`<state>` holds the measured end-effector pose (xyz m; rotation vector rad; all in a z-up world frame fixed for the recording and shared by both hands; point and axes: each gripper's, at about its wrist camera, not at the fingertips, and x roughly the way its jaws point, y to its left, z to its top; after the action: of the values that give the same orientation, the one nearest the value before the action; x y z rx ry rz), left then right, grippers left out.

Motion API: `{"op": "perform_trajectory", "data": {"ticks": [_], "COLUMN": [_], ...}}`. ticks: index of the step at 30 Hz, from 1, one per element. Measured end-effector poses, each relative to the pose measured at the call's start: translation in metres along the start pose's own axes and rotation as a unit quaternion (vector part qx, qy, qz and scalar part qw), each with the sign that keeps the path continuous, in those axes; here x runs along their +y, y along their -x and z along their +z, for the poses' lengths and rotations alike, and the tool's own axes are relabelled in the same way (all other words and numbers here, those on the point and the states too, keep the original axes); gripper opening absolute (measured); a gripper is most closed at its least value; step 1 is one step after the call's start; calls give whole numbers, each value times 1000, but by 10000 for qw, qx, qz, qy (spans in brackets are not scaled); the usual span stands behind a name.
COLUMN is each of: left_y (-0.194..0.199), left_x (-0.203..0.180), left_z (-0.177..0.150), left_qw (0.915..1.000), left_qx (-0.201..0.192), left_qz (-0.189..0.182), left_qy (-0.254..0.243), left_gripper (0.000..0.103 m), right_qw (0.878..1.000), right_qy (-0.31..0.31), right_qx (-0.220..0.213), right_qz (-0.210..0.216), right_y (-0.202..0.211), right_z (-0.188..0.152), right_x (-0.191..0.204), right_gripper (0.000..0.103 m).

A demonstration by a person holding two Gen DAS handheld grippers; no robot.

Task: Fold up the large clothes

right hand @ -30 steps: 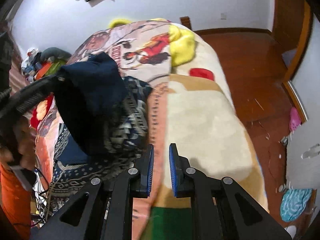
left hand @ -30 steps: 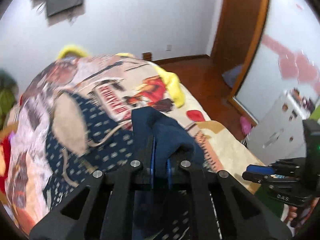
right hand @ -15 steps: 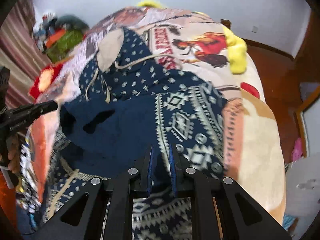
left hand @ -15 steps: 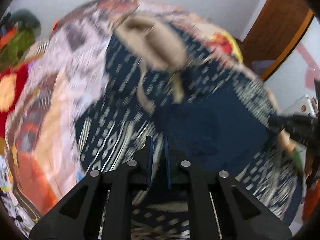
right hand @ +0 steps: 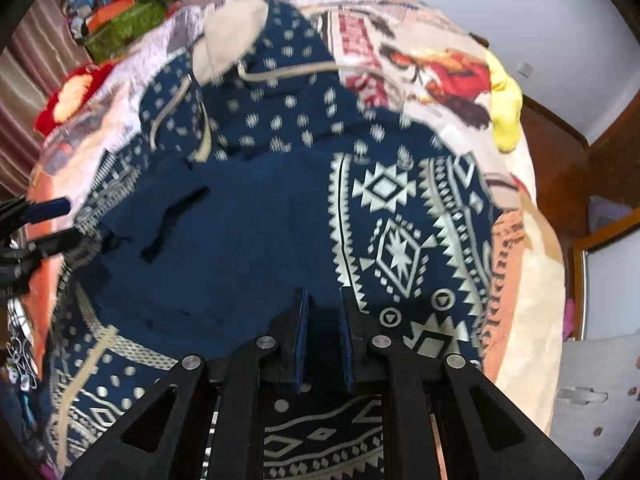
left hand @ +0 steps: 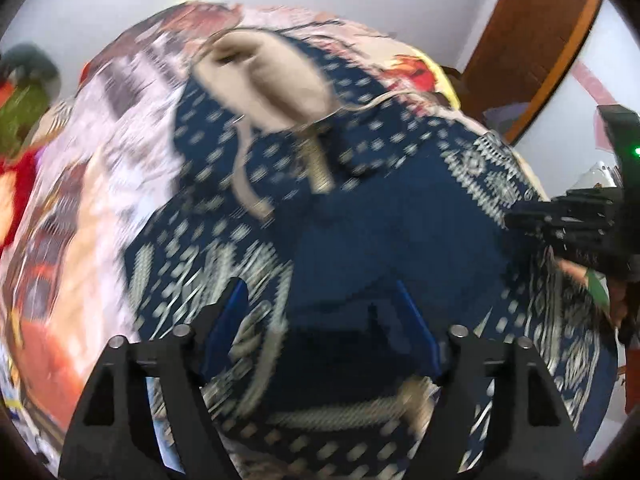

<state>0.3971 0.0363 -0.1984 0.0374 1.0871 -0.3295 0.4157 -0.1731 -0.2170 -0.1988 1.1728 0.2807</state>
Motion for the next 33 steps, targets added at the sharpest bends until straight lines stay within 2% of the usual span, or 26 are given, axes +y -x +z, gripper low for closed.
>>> {"op": "perform_trajectory", "data": {"ticks": [4, 5, 6, 7, 10, 12, 14, 19, 22, 25, 29, 33], "left_y": [-41, -49, -55, -62, -62, -54, -46, -18, 0, 6, 12, 10], "left_x": [-29, -31, -33, -35, -34, -28, -19, 20, 48, 71, 102, 117], "left_z": [18, 19, 18, 17, 12, 9, 8, 9, 4, -2, -22, -45], "left_qw": [9993, 9993, 9990, 9984, 9989, 9986, 9985, 9968, 9943, 9923, 9895, 9885], "left_qx": [341, 364, 380, 394, 245, 149, 70, -214, -364, -377, -318, -161], "left_qz": [-91, -18, 109, 309, 312, 444, 526, 704, 848, 916, 911, 860], "left_qy": [-91, -131, -186, -264, -243, -227, -147, 301, 532, 750, 1076, 1235], "left_gripper": [75, 71, 67, 57, 46, 21, 13, 6, 5, 5, 5, 5], "right_qw": [9997, 9996, 9994, 9992, 9977, 9972, 9973, 9953, 9928, 9900, 9902, 9905], "right_qy": [38, 58, 74, 95, 244, 368, 453, 679, 839, 975, 832, 682], "right_qx": [-179, -179, -171, -148, 111, 227, 190, 182, 95, 24, 35, 18], "right_qz": [-167, -227, -301, -365, -629, -617, -547, -670, -853, -1023, -1120, -1197], "right_y": [15, 17, 17, 16, 3, -9, -14, -14, -14, -14, -12, -12], "right_z": [1, 0, -1, -2, -8, -11, -13, -17, -23, -27, -27, -27], "right_x": [-7, -10, -14, -16, -25, -30, -33, -29, -25, -21, -22, -27], "right_gripper": [11, 11, 11, 11, 11, 11, 11, 11, 11, 11, 12, 12]}}
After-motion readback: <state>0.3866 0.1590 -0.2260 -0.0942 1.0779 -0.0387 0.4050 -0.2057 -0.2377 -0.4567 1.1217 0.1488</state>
